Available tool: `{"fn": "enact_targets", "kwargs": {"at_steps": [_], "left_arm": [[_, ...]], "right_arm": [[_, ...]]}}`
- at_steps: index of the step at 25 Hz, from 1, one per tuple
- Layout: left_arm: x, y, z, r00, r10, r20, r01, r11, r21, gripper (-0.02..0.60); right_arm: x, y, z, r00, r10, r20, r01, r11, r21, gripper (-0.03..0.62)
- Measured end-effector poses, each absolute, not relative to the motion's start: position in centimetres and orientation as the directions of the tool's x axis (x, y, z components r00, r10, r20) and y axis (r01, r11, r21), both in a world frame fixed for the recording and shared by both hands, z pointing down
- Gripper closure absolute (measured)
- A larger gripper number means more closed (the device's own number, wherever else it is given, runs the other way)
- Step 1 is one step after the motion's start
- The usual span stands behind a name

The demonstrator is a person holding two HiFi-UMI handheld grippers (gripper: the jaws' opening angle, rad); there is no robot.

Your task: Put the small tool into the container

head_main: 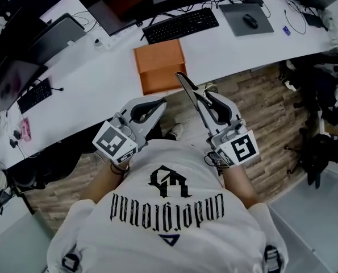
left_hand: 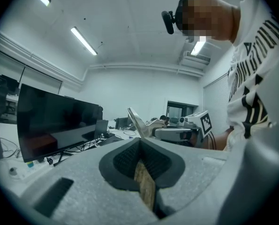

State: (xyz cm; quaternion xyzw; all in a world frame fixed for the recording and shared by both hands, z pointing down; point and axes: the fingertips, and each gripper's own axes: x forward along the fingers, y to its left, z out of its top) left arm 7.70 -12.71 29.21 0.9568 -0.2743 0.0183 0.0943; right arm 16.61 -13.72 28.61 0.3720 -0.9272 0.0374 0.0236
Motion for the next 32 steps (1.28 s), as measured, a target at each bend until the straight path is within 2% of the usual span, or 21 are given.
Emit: {"fn": "enact_targets", "kwargs": {"at_steps": [18, 32], "left_arm": [[3.5, -20.2, 29.2, 0.832, -0.547, 0.093, -0.555, -0.814, 0.170, 0.566], [-0.3, -23.8, 35.6, 0.816, -0.546, 0.191, -0.578, -0.776, 0.252, 0.566]], "right_arm": [[13.0, -20.1, 30.2, -0.744, -0.656, 0.130, -0.667, 0.740, -0.081, 0.503], [9.6, -24.6, 35.7, -0.763, -0.593, 0.258, -0.632, 0.768, -0.105, 0.503]]}}
